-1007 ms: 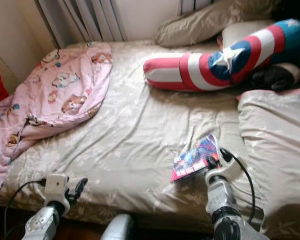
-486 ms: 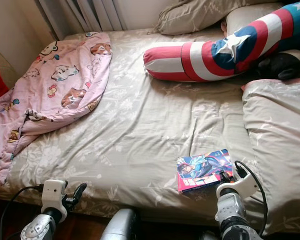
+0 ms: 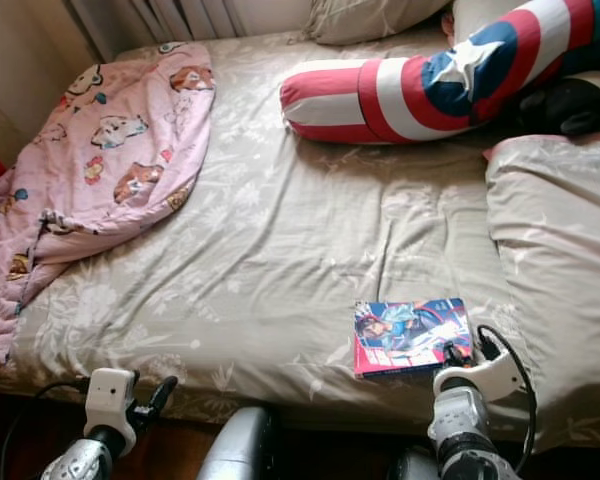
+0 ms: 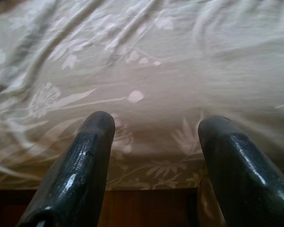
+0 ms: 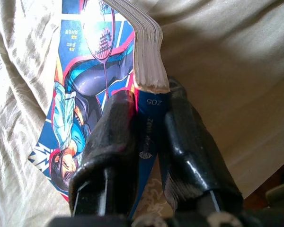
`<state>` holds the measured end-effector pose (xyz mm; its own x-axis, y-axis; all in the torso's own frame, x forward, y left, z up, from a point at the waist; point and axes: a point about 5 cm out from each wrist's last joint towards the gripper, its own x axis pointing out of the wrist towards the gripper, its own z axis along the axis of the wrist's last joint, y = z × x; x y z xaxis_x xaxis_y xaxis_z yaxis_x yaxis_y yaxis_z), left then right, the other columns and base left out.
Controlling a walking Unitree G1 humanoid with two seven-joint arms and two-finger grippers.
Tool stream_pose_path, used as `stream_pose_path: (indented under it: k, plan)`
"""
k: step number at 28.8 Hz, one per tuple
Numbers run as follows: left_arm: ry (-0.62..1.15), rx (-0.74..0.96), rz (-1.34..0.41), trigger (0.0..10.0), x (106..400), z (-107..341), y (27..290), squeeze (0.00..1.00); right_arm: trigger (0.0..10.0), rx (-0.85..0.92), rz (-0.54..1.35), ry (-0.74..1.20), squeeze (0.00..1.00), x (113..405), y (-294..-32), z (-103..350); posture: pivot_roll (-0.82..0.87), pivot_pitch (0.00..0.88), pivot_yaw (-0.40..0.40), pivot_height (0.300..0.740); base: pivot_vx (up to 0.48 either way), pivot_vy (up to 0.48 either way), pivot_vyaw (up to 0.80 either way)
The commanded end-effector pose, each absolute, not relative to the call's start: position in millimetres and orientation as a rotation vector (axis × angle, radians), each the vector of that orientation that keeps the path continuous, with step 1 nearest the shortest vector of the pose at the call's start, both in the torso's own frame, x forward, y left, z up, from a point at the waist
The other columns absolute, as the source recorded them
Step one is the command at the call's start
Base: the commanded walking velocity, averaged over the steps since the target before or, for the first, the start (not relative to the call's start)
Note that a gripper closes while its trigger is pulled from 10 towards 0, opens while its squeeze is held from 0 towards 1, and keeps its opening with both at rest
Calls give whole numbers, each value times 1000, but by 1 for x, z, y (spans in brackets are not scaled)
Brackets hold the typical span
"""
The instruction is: Clean up the room
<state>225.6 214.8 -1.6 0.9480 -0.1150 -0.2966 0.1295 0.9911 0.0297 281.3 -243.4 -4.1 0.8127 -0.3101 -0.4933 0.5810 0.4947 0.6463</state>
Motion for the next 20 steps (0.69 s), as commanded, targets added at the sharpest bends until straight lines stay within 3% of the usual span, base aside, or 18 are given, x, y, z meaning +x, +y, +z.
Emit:
stream_pose_path:
  k: [1, 4, 5, 6, 7, 8, 9, 10, 17, 18, 19, 20]
  plan:
    - [339, 53, -128, 10000, 218, -7, 218, 0, 10000, 893, -547, 410, 0, 274, -233, -15, 307, 242, 172, 647, 0, 0, 0]
    - [346, 55, -133, 10000, 219, -7, 217, 0, 10000, 867, -556, 431, 24, 275, -235, -14, 304, 243, 175, 647, 0, 0, 0]
    - [350, 55, -134, 10000, 219, -7, 217, 0, 10000, 856, -559, 432, 173, 277, -236, -13, 299, 241, 175, 647, 0, 0, 0]
    - [350, 55, -134, 10000, 219, -7, 217, 0, 10000, 856, -559, 432, 173, 277, -236, -13, 299, 241, 175, 647, 0, 0, 0]
    - [352, 56, -135, 10000, 219, -7, 217, 0, 10000, 854, -557, 425, 235, 279, -237, -11, 296, 238, 173, 647, 0, 0, 0]
    - [352, 55, -136, 10000, 220, -7, 217, 0, 10000, 852, -556, 423, 533, 280, -237, -9, 297, 237, 172, 647, 0, 0, 0]
    - [352, 55, -136, 10000, 220, -7, 217, 0, 10000, 852, -556, 423, 533, 280, -237, -9, 297, 237, 172, 647, 0, 0, 0]
    - [354, 56, -137, 10000, 220, -7, 217, 0, 10000, 848, -554, 420, 729, 282, -237, -8, 299, 234, 171, 647, 0, 0, 0]
    - [360, 56, -140, 10000, 224, -6, 216, 0, 10000, 843, -585, 425, 694, 280, -241, -8, 296, 225, 173, 647, 0, 0, 0]
    - [361, 56, -140, 10000, 224, -6, 216, 0, 10000, 841, -592, 430, 659, 279, -241, -9, 296, 221, 173, 647, 0, 0, 0]
    - [362, 56, -140, 10000, 225, -6, 216, 0, 10000, 838, -602, 436, 541, 277, -242, -10, 297, 220, 172, 647, 0, 0, 0]
    - [362, 56, -140, 10000, 225, -6, 216, 0, 10000, 837, -604, 438, 541, 277, -242, -11, 298, 219, 172, 647, 0, 0, 0]
